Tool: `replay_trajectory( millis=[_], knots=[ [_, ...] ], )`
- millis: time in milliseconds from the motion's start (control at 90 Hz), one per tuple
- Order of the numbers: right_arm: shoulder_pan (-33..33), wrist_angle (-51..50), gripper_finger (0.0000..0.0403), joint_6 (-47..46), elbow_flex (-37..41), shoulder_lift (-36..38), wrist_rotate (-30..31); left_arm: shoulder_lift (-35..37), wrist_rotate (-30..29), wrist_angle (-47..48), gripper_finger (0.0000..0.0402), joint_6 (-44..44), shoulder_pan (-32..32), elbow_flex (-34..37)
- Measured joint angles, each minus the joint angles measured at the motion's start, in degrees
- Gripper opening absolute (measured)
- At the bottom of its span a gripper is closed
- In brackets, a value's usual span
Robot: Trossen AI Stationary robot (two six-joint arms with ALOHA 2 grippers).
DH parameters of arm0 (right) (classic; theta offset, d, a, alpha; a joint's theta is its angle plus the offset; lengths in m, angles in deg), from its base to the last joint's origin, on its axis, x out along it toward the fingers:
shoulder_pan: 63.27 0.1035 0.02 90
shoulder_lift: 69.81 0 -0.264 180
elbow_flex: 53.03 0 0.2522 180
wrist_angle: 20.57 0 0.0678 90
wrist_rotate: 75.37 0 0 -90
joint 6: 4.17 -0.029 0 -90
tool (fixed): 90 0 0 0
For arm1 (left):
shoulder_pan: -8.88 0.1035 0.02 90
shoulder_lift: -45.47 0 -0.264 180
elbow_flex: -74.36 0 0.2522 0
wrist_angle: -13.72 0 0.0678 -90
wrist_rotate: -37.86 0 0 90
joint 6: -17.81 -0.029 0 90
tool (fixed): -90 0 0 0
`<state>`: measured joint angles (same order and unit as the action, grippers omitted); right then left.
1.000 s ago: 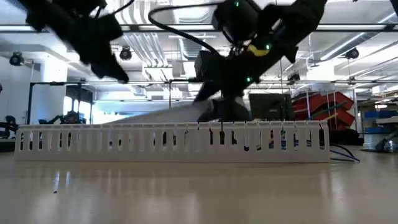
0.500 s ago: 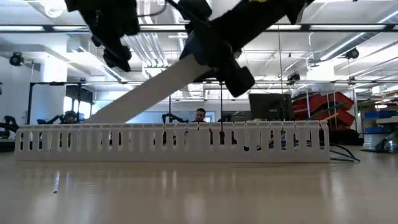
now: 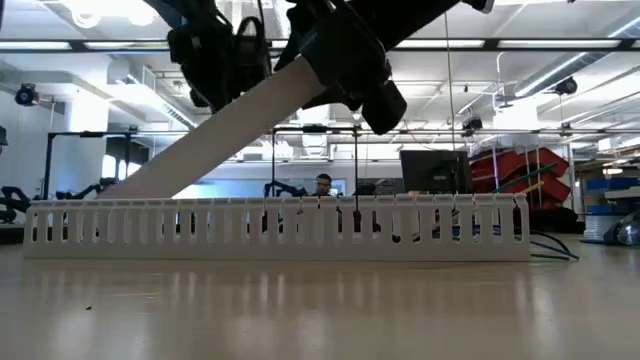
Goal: Ziptie cables
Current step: Close the white cable duct
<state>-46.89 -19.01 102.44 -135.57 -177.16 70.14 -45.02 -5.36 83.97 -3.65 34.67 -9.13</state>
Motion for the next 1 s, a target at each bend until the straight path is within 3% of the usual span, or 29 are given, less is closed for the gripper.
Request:
replay_trajectory(
  millis=[100, 467, 644, 1000],
  knots=[
    [-0.1, 0.0, 0.0215, -0.1, 0.1, 0.0, -0.1, -1.1, 4.9, 0.1, 0.0263, -2.1, -0.2, 0.0],
    [0.9, 6.3, 0.0215, 6.2, -0.1, 0.0, -0.2, -2.0, 7.2, 0.2, 0.0263, -5.1, -0.5, 0.0],
    [1.0, 9.4, 0.0215, 9.9, -0.1, 0.0, -0.9, -2.0, 11.6, 1.0, 0.0263, -8.2, -0.6, 0.1],
    [1.7, 10.5, 0.0215, 16.8, -0.4, 0.2, -4.7, -2.0, 14.9, 4.8, 0.0237, -10.5, -1.3, 0.1]
  ],
)
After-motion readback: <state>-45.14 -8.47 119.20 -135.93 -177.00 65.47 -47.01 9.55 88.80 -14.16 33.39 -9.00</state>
